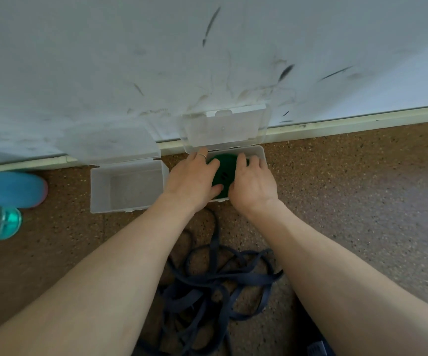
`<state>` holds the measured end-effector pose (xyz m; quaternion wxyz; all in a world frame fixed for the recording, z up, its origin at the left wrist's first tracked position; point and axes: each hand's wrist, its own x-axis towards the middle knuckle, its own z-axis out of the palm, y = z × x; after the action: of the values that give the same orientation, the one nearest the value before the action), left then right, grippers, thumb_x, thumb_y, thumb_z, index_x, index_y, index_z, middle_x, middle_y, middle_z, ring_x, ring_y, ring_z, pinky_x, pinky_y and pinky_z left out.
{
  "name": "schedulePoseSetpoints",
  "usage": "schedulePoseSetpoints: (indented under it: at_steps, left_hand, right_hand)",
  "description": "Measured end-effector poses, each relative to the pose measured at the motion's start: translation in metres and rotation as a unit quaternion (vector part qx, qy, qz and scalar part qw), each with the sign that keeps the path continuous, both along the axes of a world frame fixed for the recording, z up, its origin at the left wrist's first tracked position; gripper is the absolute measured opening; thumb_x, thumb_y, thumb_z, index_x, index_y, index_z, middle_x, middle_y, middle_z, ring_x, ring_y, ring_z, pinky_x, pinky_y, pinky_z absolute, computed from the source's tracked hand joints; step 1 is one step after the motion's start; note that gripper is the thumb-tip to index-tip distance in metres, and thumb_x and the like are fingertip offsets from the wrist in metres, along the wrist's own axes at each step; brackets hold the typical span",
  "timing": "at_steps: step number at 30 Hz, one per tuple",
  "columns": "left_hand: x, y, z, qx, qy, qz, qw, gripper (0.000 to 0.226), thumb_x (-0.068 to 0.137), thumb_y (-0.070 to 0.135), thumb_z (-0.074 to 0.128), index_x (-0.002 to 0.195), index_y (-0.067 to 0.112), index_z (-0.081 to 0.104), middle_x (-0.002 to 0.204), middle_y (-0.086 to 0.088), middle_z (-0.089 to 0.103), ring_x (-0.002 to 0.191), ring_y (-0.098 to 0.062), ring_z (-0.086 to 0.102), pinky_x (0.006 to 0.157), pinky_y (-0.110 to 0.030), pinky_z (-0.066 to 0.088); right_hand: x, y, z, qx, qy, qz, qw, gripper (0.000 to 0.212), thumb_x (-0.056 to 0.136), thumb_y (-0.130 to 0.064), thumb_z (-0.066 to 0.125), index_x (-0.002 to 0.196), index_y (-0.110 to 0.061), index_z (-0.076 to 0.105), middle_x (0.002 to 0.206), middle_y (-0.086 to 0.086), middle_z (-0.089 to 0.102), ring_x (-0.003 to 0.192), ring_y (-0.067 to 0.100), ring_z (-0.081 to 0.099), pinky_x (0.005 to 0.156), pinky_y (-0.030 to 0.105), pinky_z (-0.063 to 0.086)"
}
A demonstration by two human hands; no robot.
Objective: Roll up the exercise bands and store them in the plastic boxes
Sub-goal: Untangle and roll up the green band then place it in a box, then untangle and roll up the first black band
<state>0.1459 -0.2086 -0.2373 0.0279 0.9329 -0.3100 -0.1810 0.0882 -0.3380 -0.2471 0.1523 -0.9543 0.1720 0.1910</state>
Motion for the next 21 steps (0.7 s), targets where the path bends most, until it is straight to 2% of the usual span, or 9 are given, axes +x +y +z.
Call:
schedulePoseSetpoints:
  at_steps: [2,3,6,9,12,14,16,19,21]
  left_hand:
    - [-0.002,0.010,0.011,-0.035,-0.002,0.008,0.999,0.041,0.094,0.036,0.063,0.129,0.018,0.054,0.127,-0.006,0.049,0.112,-0.025,0.054,0.082,-0.036,0.049]
    - [-0.003,0.017,0.017,-0.052,-0.004,0.019,0.998,0.038,0.095,0.032,0.062,0.129,0.018,0.054,0.124,-0.006,0.050,0.107,-0.025,0.056,0.079,-0.036,0.051]
    - [-0.015,0.038,0.033,-0.088,-0.026,0.043,0.995,0.026,0.096,0.024,0.057,0.121,0.016,0.056,0.116,-0.005,0.055,0.097,-0.024,0.058,0.072,-0.040,0.053]
    - [-0.038,0.065,0.039,-0.088,-0.028,0.066,0.994,0.018,0.098,0.023,0.053,0.114,0.016,0.055,0.107,-0.002,0.055,0.089,-0.024,0.058,0.064,-0.035,0.045]
    - [-0.069,0.097,0.032,-0.061,0.012,0.077,0.995,0.017,0.098,0.026,0.053,0.113,0.020,0.054,0.106,0.001,0.056,0.091,-0.024,0.060,0.068,-0.037,0.050]
    - [-0.088,0.115,0.024,-0.027,0.075,0.076,0.994,0.024,0.096,0.025,0.054,0.120,0.024,0.055,0.114,0.003,0.055,0.100,-0.023,0.060,0.076,-0.036,0.051]
    - [-0.105,0.127,0.018,0.019,0.167,0.070,0.983,0.035,0.095,0.020,0.056,0.129,0.030,0.055,0.125,0.006,0.050,0.108,-0.021,0.057,0.082,-0.035,0.051]
    - [-0.123,0.138,0.010,0.051,0.240,0.082,0.966,0.045,0.094,0.015,0.059,0.136,0.031,0.053,0.140,0.009,0.037,0.109,-0.019,0.057,0.086,-0.036,0.055]
    - [-0.127,0.141,0.010,0.036,0.238,0.106,0.965,0.045,0.095,0.013,0.060,0.136,0.031,0.053,0.140,0.008,0.036,0.106,-0.019,0.057,0.086,-0.037,0.056]
  right_hand:
    - [-0.007,0.003,0.006,-0.059,-0.024,0.043,0.997,0.066,0.093,-0.026,0.062,0.149,-0.003,0.035,0.150,0.022,0.041,0.145,0.039,0.031,0.116,0.043,0.032]
    - [-0.011,0.005,0.010,-0.070,-0.045,0.053,0.995,0.060,0.093,-0.024,0.061,0.146,-0.004,0.040,0.147,0.021,0.044,0.142,0.039,0.035,0.113,0.043,0.034]
    - [-0.026,0.016,0.025,-0.022,-0.110,0.046,0.993,0.036,0.095,-0.017,0.056,0.129,-0.008,0.051,0.126,0.014,0.058,0.115,0.034,0.057,0.089,0.041,0.048]
    - [-0.055,0.039,0.032,0.073,-0.081,-0.009,0.994,0.024,0.098,-0.021,0.052,0.120,-0.012,0.050,0.105,0.008,0.061,0.092,0.033,0.065,0.067,0.039,0.048]
    - [-0.083,0.060,0.024,0.126,0.024,-0.066,0.990,0.023,0.099,-0.026,0.055,0.117,-0.013,0.051,0.110,0.012,0.064,0.100,0.037,0.065,0.075,0.042,0.051]
    - [-0.094,0.070,0.015,0.152,0.084,-0.098,0.980,0.038,0.099,-0.028,0.062,0.129,-0.010,0.048,0.127,0.015,0.059,0.115,0.037,0.060,0.089,0.043,0.051]
    - [-0.099,0.075,0.006,0.199,0.124,-0.143,0.961,0.049,0.097,-0.028,0.067,0.136,-0.007,0.045,0.134,0.016,0.055,0.123,0.036,0.056,0.095,0.041,0.049]
    - [-0.097,0.075,-0.004,0.264,0.118,-0.218,0.932,0.043,0.096,-0.027,0.069,0.133,-0.009,0.054,0.128,0.012,0.061,0.117,0.031,0.061,0.085,0.033,0.049]
    - [-0.094,0.072,-0.006,0.275,0.112,-0.216,0.930,0.025,0.096,-0.026,0.068,0.118,-0.015,0.066,0.116,0.009,0.068,0.107,0.027,0.064,0.082,0.030,0.049]
